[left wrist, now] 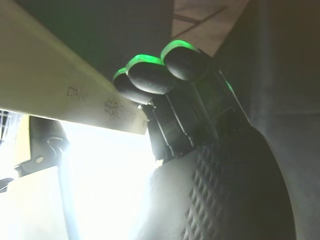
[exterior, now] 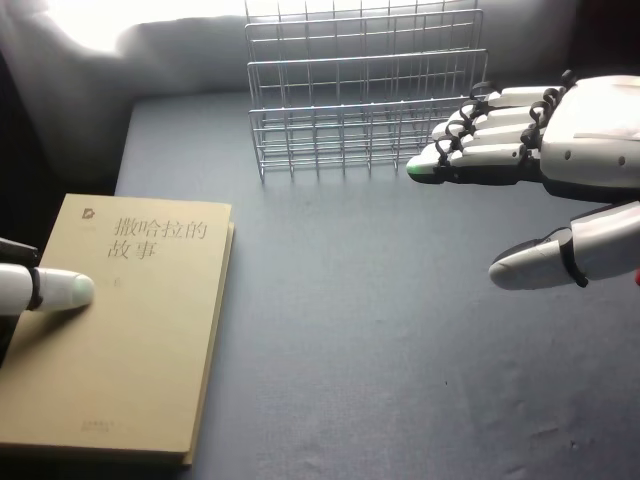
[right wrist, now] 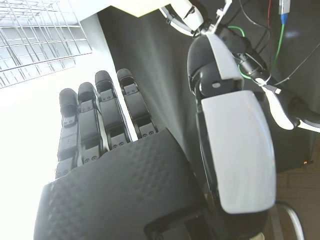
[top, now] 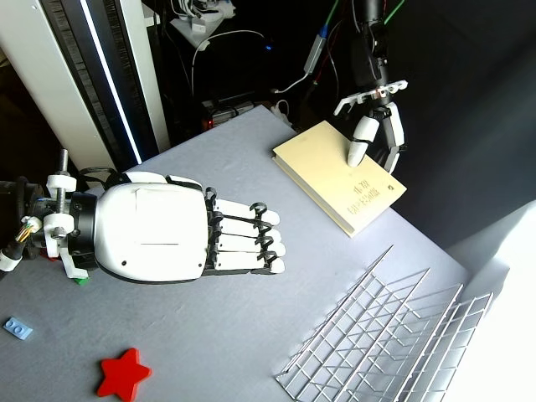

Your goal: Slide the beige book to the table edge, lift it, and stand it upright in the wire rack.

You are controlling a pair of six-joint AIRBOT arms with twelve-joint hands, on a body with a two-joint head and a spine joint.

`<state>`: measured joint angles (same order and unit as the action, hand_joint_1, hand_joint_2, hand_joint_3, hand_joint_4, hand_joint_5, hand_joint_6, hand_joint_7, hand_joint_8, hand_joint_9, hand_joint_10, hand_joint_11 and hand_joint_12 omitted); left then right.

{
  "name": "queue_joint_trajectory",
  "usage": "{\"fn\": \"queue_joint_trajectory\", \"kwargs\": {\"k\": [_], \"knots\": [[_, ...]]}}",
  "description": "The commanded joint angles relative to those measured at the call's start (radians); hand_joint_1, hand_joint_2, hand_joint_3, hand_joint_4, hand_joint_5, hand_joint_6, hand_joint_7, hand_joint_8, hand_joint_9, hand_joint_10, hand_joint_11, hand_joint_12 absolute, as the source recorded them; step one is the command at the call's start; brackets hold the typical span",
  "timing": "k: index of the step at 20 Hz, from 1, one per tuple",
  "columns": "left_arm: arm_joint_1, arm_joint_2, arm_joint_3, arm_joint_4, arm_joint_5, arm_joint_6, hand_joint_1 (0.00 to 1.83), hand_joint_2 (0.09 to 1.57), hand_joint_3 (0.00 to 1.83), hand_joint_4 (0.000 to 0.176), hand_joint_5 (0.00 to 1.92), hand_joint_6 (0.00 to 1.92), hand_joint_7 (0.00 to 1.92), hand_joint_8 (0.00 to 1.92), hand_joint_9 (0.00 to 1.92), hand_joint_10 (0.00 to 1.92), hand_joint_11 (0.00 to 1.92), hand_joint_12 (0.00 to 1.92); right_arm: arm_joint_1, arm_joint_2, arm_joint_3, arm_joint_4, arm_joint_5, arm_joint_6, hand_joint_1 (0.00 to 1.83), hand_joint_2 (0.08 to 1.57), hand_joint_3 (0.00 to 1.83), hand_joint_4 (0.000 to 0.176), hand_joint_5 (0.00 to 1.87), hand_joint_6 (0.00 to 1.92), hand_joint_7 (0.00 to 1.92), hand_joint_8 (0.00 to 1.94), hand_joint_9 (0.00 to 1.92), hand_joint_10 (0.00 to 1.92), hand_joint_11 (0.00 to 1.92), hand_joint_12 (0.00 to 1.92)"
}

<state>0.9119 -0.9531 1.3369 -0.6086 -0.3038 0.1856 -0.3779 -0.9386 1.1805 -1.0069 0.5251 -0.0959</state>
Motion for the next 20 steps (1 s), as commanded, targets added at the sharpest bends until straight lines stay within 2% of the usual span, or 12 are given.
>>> {"fn": "queue_joint_trajectory", "kwargs": {"k": [1,4,12,16,20], "knots": [[-0.013,0.021,0.005,0.004,-0.079,0.017,1.22,1.22,0.00,0.000,0.74,1.14,0.85,1.50,0.84,1.69,0.63,1.90,0.015,0.006,0.001,0.048,0.072,0.000,0.10,1.20,0.00,0.000,0.12,0.00,0.20,0.00,0.15,0.00,0.00,0.41],[-0.050,0.039,0.005,0.004,-0.077,0.029,1.22,1.21,0.00,0.000,0.76,1.12,0.86,1.48,0.85,1.68,0.65,1.88,0.015,0.006,0.001,0.048,0.072,0.000,0.11,1.19,0.00,0.000,0.13,0.00,0.20,0.00,0.14,0.00,0.00,0.38],[-0.176,0.080,0.002,0.004,-0.057,0.079,1.23,1.20,0.00,0.000,0.78,1.10,0.88,1.44,0.84,1.64,0.65,1.85,0.014,0.006,0.001,0.048,0.072,0.000,0.10,1.19,0.00,0.000,0.16,0.00,0.23,0.00,0.17,0.00,0.00,0.51],[-0.222,0.099,-0.007,0.004,-0.057,0.093,1.23,1.20,0.00,0.000,0.75,1.13,0.90,1.41,0.86,1.59,0.64,1.83,0.014,0.006,0.001,0.048,0.072,0.000,0.08,1.20,0.00,0.000,0.15,0.00,0.20,0.00,0.15,0.00,0.00,0.45],[-0.257,0.114,-0.003,0.004,-0.055,0.095,1.22,1.20,0.00,0.000,0.76,1.12,0.88,1.44,0.83,1.64,0.64,1.86,0.014,0.006,0.001,0.048,0.072,0.000,0.10,1.19,0.00,0.000,0.13,0.00,0.16,0.00,0.15,0.00,0.00,0.47]]}}
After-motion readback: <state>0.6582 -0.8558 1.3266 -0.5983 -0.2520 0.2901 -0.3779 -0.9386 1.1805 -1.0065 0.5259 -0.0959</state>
